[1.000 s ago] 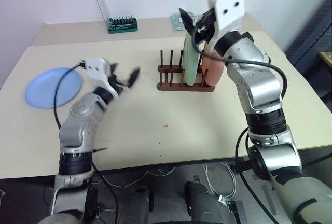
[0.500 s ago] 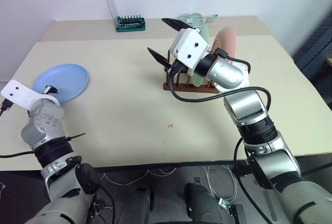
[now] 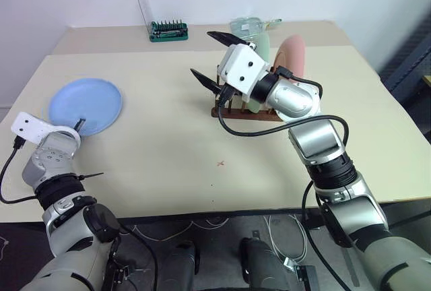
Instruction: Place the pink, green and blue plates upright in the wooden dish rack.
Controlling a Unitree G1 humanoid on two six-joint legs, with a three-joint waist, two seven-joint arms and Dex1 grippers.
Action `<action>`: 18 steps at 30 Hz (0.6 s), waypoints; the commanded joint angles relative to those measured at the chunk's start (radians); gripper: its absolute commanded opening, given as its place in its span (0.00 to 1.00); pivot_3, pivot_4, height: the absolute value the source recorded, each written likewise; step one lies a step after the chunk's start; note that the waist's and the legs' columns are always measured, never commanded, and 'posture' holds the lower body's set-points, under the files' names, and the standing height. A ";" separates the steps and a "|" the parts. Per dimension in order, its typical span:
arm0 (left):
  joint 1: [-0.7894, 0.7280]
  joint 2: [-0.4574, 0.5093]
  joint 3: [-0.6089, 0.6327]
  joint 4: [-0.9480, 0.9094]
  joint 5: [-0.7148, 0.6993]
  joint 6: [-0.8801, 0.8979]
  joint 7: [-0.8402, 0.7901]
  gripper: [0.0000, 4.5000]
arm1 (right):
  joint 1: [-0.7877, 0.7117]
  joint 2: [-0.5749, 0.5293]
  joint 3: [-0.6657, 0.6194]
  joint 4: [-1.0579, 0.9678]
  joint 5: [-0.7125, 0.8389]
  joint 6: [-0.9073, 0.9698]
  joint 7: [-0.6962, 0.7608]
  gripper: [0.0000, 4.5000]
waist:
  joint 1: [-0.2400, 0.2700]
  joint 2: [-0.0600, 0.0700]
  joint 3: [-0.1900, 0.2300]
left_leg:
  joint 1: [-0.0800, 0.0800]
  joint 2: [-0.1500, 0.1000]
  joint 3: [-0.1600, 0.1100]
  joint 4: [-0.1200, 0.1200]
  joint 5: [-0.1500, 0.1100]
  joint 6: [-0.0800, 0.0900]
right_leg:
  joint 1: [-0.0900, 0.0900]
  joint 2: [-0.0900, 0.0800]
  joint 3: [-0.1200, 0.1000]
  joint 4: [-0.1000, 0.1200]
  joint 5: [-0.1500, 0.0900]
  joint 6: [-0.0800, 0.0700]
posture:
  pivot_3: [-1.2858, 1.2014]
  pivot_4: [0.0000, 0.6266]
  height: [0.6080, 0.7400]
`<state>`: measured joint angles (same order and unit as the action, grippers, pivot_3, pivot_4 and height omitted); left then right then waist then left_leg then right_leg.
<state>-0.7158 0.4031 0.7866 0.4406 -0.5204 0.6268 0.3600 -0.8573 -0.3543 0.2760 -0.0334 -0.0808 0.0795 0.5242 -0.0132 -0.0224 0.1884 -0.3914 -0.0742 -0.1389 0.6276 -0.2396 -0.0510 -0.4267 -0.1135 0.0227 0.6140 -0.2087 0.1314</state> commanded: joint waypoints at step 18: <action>-0.141 -0.246 -0.447 -0.773 -0.077 0.226 -0.075 0.01 | -0.048 -0.036 0.129 0.161 -0.369 -0.354 -0.035 0.83 | -0.030 -0.001 0.001 | 0.000 0.001 0.001 -0.001 0.001 -0.002 | -0.001 0.001 0.000 0.000 0.000 0.000 | 0.52 0.24 1.00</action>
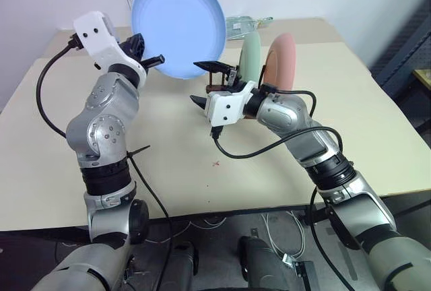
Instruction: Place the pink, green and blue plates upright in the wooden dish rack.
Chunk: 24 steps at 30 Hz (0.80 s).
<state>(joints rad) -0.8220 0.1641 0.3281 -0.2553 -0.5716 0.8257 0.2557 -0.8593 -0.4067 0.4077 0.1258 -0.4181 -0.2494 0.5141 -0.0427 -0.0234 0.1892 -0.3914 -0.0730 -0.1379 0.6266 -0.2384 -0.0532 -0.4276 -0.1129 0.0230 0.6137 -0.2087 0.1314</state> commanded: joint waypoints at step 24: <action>-0.047 -0.019 0.155 -0.067 0.004 -0.124 0.112 0.89 | -0.146 0.070 -0.015 0.179 -0.171 -0.013 -0.168 0.00 | 0.002 0.000 0.000 | 0.000 0.000 0.000 0.000 0.001 -0.002 | 0.000 0.000 0.000 -0.001 0.000 0.000 | 0.52 0.24 1.00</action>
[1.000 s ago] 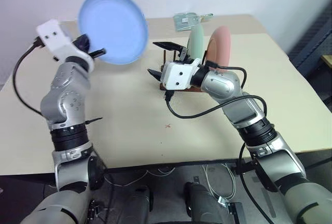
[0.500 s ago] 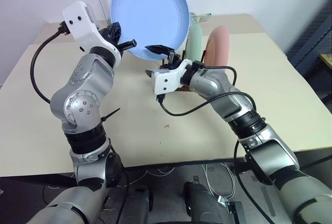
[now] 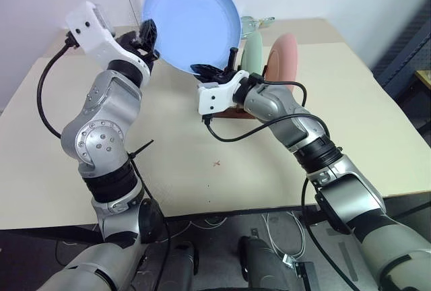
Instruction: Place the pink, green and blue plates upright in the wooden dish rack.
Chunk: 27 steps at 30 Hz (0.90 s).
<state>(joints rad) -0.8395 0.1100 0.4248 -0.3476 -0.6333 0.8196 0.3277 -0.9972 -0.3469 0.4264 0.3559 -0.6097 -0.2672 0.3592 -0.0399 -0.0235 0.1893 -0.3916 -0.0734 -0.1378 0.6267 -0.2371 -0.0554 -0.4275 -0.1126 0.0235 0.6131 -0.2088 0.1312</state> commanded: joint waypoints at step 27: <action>0.551 0.258 -0.359 0.150 0.433 -0.499 -0.536 0.89 | -0.025 0.496 -0.688 -0.366 1.177 0.980 -0.281 0.00 | 0.014 0.004 0.000 | 0.001 0.001 0.000 -0.007 -0.002 0.003 | -0.004 0.000 0.000 0.001 0.001 -0.003 | 0.52 0.24 1.00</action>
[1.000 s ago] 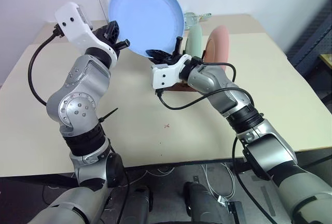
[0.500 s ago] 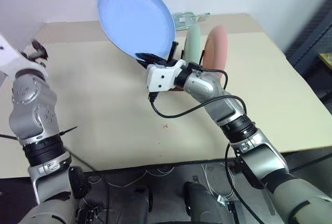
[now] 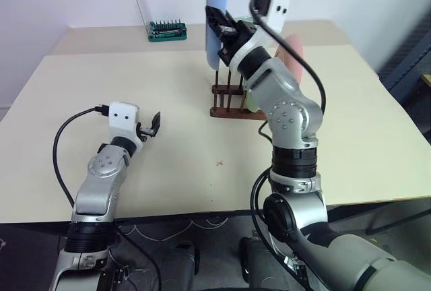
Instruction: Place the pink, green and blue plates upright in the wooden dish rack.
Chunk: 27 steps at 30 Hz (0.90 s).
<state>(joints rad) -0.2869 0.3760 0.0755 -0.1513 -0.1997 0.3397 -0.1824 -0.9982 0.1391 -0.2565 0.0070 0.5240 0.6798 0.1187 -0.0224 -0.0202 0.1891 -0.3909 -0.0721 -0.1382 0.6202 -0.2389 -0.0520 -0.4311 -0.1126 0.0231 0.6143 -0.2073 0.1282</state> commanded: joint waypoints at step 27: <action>0.027 -0.053 -0.051 -0.102 0.020 0.012 -0.089 0.91 | -0.099 -0.073 0.028 0.156 0.017 0.007 -0.105 0.77 | -0.022 0.001 0.001 | 0.000 0.000 0.001 -0.001 0.000 0.000 | -0.001 0.000 0.000 0.001 0.000 0.000 | 0.52 0.24 1.00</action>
<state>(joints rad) -0.2631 0.3244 0.0216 -0.2139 -0.1859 0.3627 -0.2714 -1.0657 0.0763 -0.2642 0.2238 0.5603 0.7288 -0.0156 -0.0439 -0.0190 0.1899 -0.3912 -0.0719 -0.1372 0.6189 -0.2385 -0.0521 -0.4324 -0.1123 0.0234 0.6148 -0.2073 0.1284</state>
